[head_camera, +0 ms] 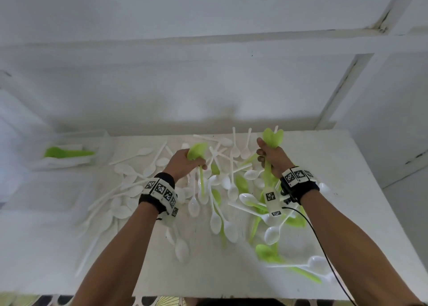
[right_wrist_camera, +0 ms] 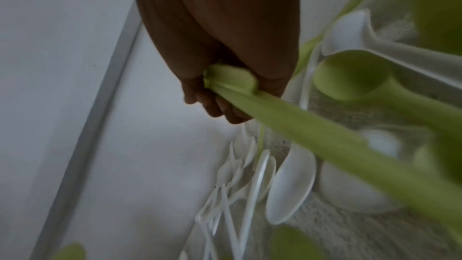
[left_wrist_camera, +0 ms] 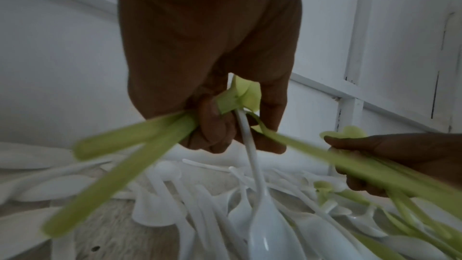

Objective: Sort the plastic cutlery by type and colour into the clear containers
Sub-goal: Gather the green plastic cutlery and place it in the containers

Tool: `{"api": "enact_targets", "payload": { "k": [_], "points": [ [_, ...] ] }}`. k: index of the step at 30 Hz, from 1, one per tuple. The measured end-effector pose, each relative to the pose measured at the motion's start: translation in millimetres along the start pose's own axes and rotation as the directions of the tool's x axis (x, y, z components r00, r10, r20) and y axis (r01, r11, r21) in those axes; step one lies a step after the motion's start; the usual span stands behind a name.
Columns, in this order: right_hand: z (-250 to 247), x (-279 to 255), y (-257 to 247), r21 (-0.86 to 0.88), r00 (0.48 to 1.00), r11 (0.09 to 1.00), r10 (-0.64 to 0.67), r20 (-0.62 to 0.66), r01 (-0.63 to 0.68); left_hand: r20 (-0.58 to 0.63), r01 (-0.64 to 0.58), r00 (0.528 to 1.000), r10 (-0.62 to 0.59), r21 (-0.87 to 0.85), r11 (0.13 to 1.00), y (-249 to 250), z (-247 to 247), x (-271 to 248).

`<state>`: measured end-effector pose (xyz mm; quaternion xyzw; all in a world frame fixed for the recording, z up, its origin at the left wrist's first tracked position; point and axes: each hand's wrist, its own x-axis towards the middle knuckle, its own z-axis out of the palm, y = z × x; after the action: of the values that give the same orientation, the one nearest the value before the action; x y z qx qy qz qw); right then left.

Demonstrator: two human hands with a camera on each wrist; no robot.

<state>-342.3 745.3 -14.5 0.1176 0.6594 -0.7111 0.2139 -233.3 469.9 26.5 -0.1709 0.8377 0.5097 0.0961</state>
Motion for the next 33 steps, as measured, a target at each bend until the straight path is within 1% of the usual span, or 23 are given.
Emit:
{"api": "enact_targets", "payload": {
  "k": [2, 3, 4, 5, 6, 7, 8, 9, 12, 15, 18, 22, 26, 28, 30, 33],
  "points": [
    [1, 8, 0, -0.057, 0.999, 0.998, -0.020, -0.033, 0.018, 0.010, -0.035, 0.999, 0.035, 0.004, 0.999, -1, -3, -1],
    [1, 11, -2, -0.170, 0.997, 0.985, -0.047, -0.064, 0.035, 0.013, -0.051, 0.999, 0.051, -0.007, 0.999, 0, -5, -1],
    [0, 15, -4, -0.339, 0.992, 0.940, -0.080, -0.099, 0.042, 0.022, -0.061, 0.998, 0.061, -0.014, 0.998, 1, -6, -2],
    [0, 18, -5, -0.537, 0.985, 0.843, -0.111, -0.132, 0.023, 0.026, -0.069, 0.997, 0.070, -0.015, 0.997, 3, -8, -2],
    [-1, 22, -7, -0.709, 0.976, 0.705, -0.141, -0.168, -0.020, 0.034, -0.075, 0.997, 0.075, -0.007, 0.997, 4, -9, -2],
    [0, 23, -9, -0.794, 0.966, 0.604, -0.153, -0.207, -0.075, 0.044, -0.086, 0.995, 0.086, -0.003, 0.996, 4, -10, -2],
    [1, 22, -10, -0.829, 0.960, 0.549, -0.156, -0.233, -0.112, 0.055, -0.096, 0.994, 0.096, 0.001, 0.995, 5, -11, -2],
    [3, 21, -11, -0.842, 0.956, 0.521, -0.152, -0.251, -0.139, 0.056, -0.104, 0.993, 0.104, -0.004, 0.995, 6, -12, -3],
    [10, 22, -5, -0.859, 0.952, 0.482, -0.142, -0.271, -0.172, 0.058, -0.113, 0.992, 0.116, -0.054, 0.992, 10, -11, -4],
    [17, 22, 1, -0.846, 0.945, 0.496, -0.136, -0.297, -0.194, 0.125, -0.110, 0.985, 0.119, -0.078, 0.991, 17, -11, -5],
    [22, 20, 3, -0.820, 0.932, 0.528, -0.134, -0.336, -0.220, 0.154, -0.060, 0.986, 0.066, -0.038, 0.997, 16, -9, -3],
    [25, 15, 2, -0.757, 0.938, 0.614, -0.078, -0.339, -0.223, 0.196, -0.025, 0.980, 0.026, -0.010, 1.000, 12, -1, -3],
    [16, 14, 5, -0.654, 0.947, 0.723, 0.003, -0.321, -0.224, 0.132, -0.005, 0.991, 0.005, 0.000, 1.000, 9, 3, -1],
    [12, 9, 3, -0.583, 0.951, 0.788, 0.012, -0.309, -0.199, 0.058, -0.023, 0.998, 0.022, 0.023, 0.999, 8, 5, 1],
    [11, 1, 0, -0.498, 0.958, 0.851, 0.024, -0.285, -0.170, -0.013, -0.031, 0.999, 0.033, 0.120, 0.992, 6, 5, 1],
    [7, -9, -3, -0.388, 0.972, 0.908, 0.071, -0.223, -0.155, -0.060, 0.008, 0.998, 0.007, 0.239, 0.971, 3, 3, 1]
  ]
}}
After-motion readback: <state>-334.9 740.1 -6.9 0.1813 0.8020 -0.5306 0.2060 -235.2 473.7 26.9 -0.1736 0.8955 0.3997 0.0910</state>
